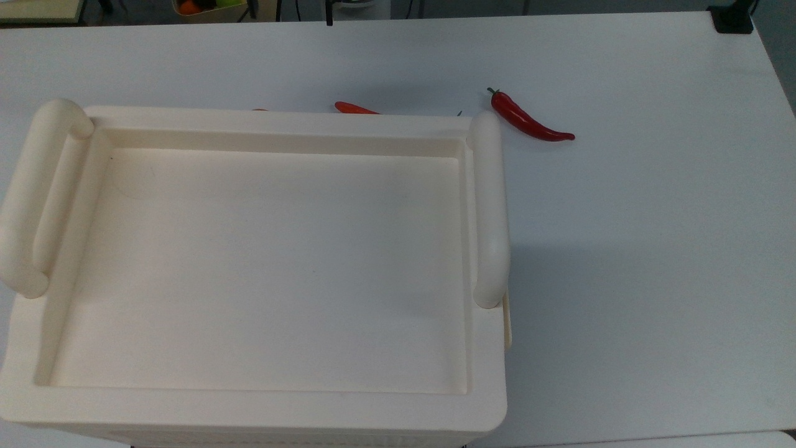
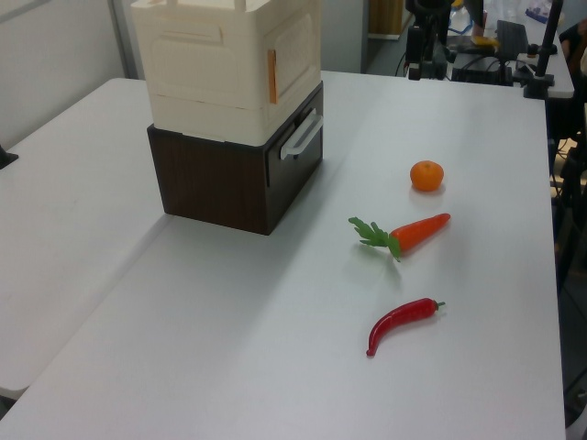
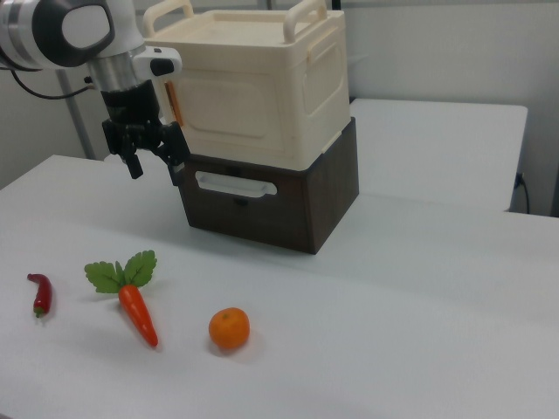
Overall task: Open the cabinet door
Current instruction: 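Move the gripper toward the edge of the cream cabinet door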
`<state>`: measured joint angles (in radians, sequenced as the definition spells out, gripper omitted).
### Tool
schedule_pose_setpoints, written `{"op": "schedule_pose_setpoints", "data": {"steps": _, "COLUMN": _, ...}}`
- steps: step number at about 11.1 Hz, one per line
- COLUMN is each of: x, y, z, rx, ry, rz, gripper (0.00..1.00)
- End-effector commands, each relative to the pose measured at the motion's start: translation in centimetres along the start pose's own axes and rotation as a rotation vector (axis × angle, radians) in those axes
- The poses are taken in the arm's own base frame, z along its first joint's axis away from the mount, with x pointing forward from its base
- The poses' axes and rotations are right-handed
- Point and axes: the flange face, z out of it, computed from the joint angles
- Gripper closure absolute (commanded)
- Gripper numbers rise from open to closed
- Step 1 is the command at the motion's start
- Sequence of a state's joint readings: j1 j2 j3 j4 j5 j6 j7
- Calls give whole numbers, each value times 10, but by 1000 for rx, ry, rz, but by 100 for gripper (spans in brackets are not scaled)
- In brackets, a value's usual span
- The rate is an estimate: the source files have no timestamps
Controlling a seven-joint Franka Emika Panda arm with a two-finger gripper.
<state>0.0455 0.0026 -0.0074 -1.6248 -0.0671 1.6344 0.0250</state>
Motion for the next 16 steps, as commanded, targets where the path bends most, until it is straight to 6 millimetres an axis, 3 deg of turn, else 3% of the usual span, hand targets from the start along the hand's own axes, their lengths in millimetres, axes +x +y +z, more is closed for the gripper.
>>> {"op": "schedule_pose_setpoints", "data": {"steps": 1, "x": -7, "y": 1, "z": 0, "rx": -13, "ry": -11, "rz": -20, "gripper": 0}}
{"op": "schedule_pose_setpoints", "data": {"steps": 7, "x": -3, "y": -4, "z": 1, "rx": -11, "ry": -9, "rz": -20, "gripper": 0}}
{"op": "schedule_pose_setpoints", "data": {"steps": 9, "x": 12, "y": -9, "z": -9, "rx": 5, "ry": 27, "rz": -11, "gripper": 0}}
{"op": "schedule_pose_setpoints", "data": {"steps": 13, "x": 42, "y": -48, "z": -24, "rx": 8, "ry": 142, "rz": 36, "gripper": 0}}
{"op": "schedule_pose_setpoints", "data": {"steps": 14, "x": 50, "y": -69, "z": -23, "rx": 12, "ry": 195, "rz": 5, "gripper": 0}}
{"op": "schedule_pose_setpoints", "data": {"steps": 16, "x": 75, "y": -91, "z": -16, "rx": 11, "ry": 330, "rz": 2, "gripper": 0}}
